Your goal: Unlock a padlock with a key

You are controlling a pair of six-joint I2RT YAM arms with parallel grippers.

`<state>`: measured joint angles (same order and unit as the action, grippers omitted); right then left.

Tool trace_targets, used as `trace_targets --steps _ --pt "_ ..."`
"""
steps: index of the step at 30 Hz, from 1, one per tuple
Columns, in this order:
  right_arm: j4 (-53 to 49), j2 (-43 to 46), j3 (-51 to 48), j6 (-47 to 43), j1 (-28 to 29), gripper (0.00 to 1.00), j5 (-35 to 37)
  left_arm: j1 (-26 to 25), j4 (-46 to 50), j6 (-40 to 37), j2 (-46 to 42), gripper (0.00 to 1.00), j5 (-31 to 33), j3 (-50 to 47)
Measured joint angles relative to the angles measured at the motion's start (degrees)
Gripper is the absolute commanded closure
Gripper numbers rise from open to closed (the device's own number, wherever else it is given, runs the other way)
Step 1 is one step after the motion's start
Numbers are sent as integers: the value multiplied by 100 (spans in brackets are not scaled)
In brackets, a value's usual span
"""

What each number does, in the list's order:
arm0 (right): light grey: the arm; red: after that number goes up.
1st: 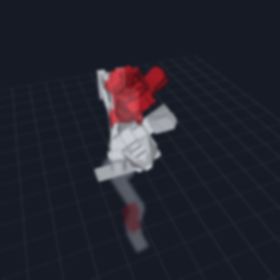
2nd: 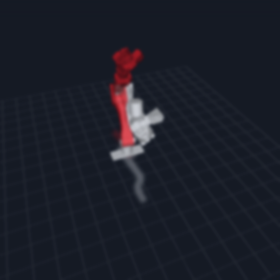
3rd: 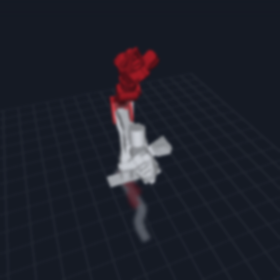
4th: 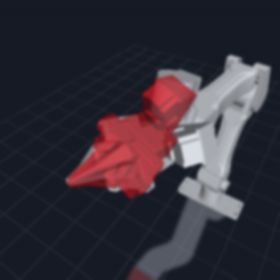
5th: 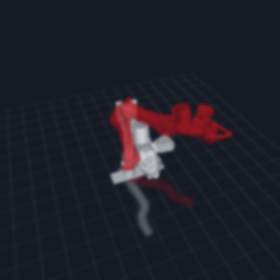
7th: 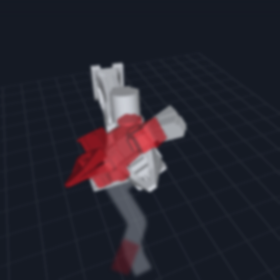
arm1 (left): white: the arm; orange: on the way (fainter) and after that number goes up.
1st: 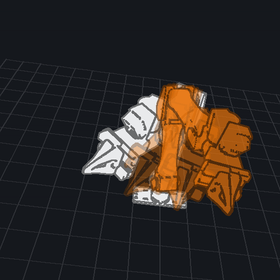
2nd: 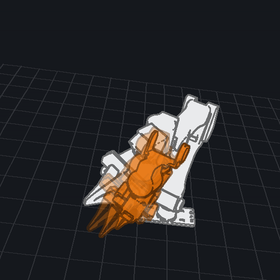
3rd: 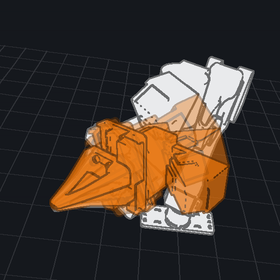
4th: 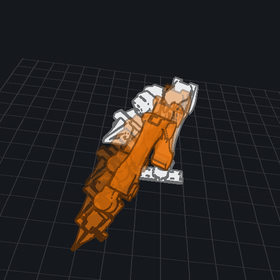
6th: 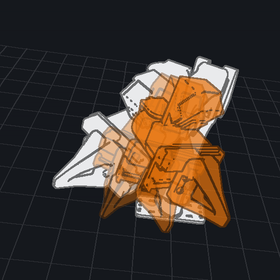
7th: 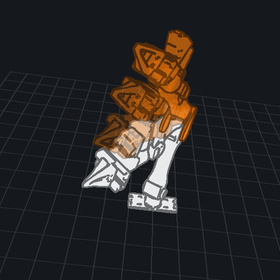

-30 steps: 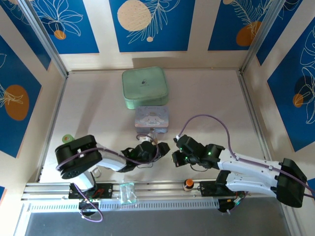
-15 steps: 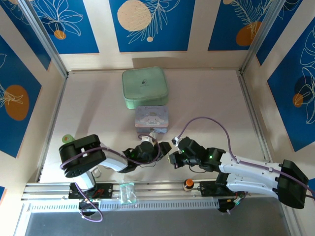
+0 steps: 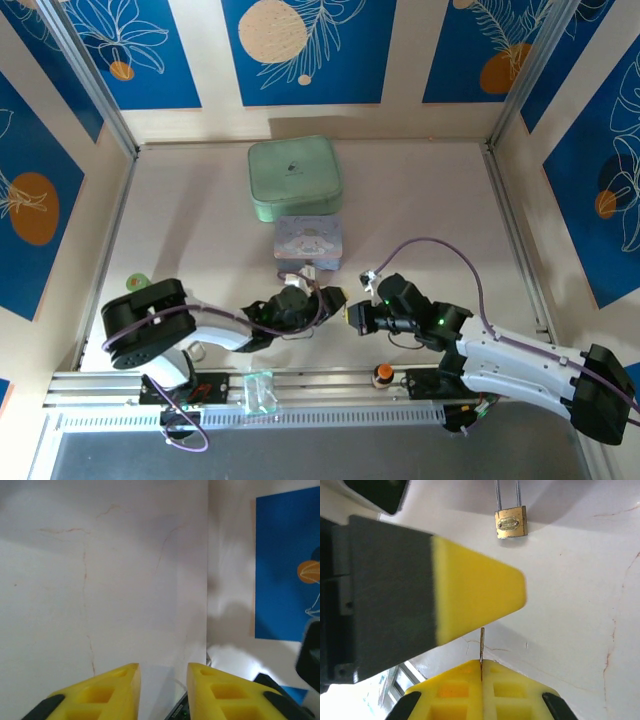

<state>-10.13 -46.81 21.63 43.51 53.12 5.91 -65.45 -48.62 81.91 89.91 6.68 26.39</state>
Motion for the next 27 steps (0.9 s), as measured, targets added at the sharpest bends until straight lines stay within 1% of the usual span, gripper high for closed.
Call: trace_targets --steps 8,9,16,17,20,23,25,27 --pt "103 105 -61 -2 -129 100 -295 -37 -37 -321 -136 78 -63 2" --pt "87 105 -61 -2 -129 100 -295 -44 2 -356 -136 79 -74 15" --pt "-85 70 -59 -9 -122 100 -229 -111 1049 -730 -229 80 -234 459" --pt "-101 52 -57 -11 -109 100 -221 -111 1154 -758 -232 83 -254 516" --pt "-146 -74 -26 -44 -22 100 -120 -109 1322 -868 -197 95 -304 592" --pt "-372 -337 109 -42 85 100 76 -109 1360 -894 -76 97 -367 610" --pt "-566 -538 254 -44 144 100 221 -107 1364 -894 -17 100 -369 614" --pt "-673 -682 341 -39 166 100 339 -103 1416 -898 -4 100 -367 614"
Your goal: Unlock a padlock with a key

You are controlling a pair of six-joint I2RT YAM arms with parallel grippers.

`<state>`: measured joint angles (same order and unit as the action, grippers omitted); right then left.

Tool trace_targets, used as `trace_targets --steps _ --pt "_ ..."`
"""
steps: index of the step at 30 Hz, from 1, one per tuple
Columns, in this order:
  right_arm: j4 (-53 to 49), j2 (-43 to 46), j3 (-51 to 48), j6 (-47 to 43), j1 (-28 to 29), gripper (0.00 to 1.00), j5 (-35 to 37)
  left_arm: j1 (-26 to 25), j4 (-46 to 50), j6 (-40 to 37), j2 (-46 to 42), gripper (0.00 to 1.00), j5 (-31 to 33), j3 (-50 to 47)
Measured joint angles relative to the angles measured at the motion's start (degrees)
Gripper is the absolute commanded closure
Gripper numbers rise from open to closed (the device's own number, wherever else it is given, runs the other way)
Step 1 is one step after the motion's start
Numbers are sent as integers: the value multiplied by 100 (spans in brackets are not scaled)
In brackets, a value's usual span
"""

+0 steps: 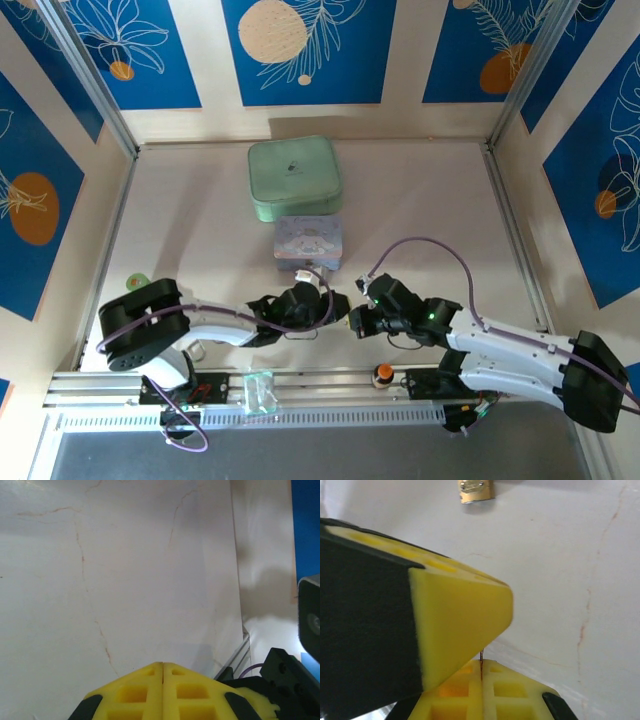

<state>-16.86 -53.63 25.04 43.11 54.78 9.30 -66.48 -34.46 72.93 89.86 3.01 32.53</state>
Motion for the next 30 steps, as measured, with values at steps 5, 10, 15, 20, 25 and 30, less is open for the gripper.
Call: trace_targets --steps 5,10,15,20,25,30 --pt "-98 -142 22 81 0 69 177 11 313 -138 0 100 28 79" --pt "-131 -136 0 142 -61 59 232 90 450 -313 44 100 74 92" --pt "39 -22 -46 282 -162 58 249 94 702 -509 332 100 101 96" --pt "-212 -127 4 378 -264 55 461 94 1032 -654 328 100 240 96" --pt "-662 -557 212 138 -898 56 446 94 1272 -772 107 91 387 85" --pt "-796 -802 391 -321 -1613 64 136 94 1307 -896 -219 73 525 -7"
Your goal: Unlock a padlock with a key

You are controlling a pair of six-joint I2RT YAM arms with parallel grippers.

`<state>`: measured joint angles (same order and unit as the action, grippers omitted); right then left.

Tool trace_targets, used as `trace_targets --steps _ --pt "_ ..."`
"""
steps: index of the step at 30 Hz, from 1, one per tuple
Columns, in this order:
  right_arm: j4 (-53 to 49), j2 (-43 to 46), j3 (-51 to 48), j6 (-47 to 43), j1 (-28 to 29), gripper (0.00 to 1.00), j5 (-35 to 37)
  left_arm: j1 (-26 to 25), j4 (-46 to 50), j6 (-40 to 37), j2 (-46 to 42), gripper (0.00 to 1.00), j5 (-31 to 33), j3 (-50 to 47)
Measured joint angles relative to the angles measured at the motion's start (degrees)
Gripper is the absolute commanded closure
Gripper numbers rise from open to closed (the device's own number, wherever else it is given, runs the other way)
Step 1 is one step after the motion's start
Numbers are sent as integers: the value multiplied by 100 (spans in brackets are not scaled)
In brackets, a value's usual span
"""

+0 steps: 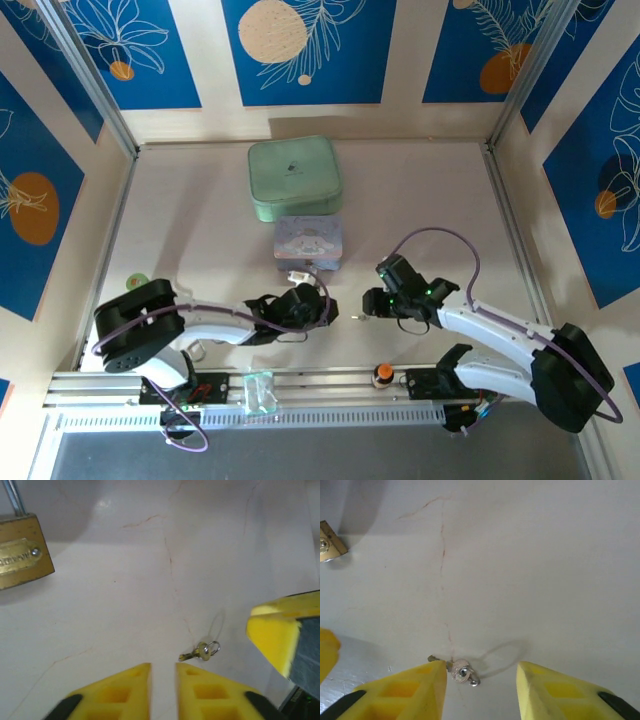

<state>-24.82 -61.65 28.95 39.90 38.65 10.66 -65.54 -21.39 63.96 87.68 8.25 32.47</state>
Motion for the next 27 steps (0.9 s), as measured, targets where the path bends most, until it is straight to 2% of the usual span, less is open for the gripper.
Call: trace_targets --steps 2,8,11,15,20,27 --pt "-4 -186 114 -197 -125 79 -68 0 20 -42 -118 70 46 -46" --pt "85 -964 455 -448 -85 81 -330 0 289 -184 -448 69 179 -57" --pt "70 -1283 507 -437 138 87 -319 0 385 -245 -603 69 256 -81" --pt "-153 -1541 577 -315 573 87 -96 0 393 -262 -702 69 299 -173" --pt "-317 -1582 634 -57 970 87 -162 0 435 -284 -699 69 297 -179" --pt "-564 -1241 632 474 1043 83 -350 0 437 -299 -741 69 299 -181"
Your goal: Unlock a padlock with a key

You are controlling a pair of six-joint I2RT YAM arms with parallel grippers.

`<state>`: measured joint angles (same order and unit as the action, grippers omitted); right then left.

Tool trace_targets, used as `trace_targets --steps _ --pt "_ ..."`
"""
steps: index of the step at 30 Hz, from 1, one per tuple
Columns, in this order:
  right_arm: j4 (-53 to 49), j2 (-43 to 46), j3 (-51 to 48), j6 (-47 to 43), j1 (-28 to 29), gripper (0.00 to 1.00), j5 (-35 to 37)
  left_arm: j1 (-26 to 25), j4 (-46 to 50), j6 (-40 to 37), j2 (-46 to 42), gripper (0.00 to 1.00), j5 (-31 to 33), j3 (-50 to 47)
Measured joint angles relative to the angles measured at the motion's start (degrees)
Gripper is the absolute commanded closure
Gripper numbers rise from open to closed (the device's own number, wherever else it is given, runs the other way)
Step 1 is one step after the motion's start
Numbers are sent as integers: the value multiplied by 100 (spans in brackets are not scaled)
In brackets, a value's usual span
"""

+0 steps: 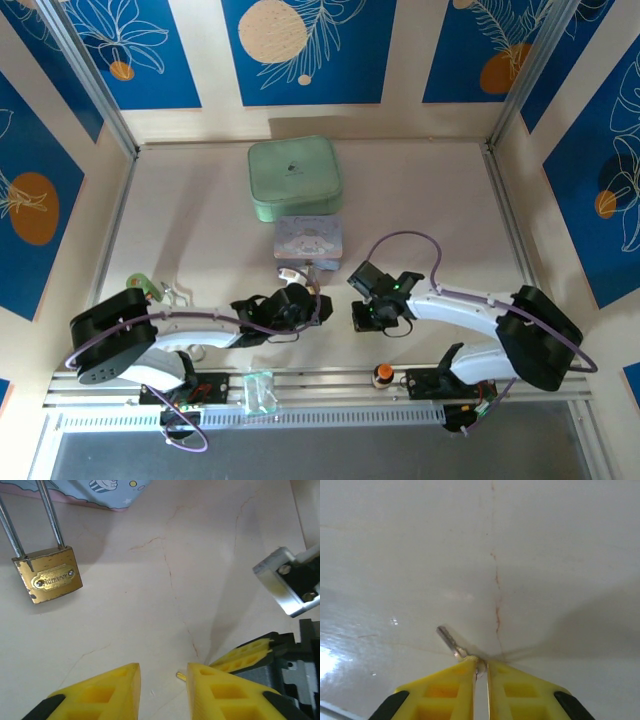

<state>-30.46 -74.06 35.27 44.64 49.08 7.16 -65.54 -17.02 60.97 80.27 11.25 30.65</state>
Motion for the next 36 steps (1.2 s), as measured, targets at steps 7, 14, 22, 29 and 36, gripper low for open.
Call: trace_targets --steps 7,14,22,29,36 --pt "-243 190 166 -286 -96 58 13 0 24 0 -201 69 31 -44" --pt "-299 -450 592 -741 448 59 199 0 162 2 -446 69 173 -170" --pt "-595 -1241 951 -763 901 60 850 0 321 17 -772 69 330 -356" --pt "-734 -1357 1027 -756 1003 69 1027 0 470 22 -942 69 459 -439" --pt "-848 -1443 1132 -546 1005 99 1064 0 527 24 -1032 68 555 -442"
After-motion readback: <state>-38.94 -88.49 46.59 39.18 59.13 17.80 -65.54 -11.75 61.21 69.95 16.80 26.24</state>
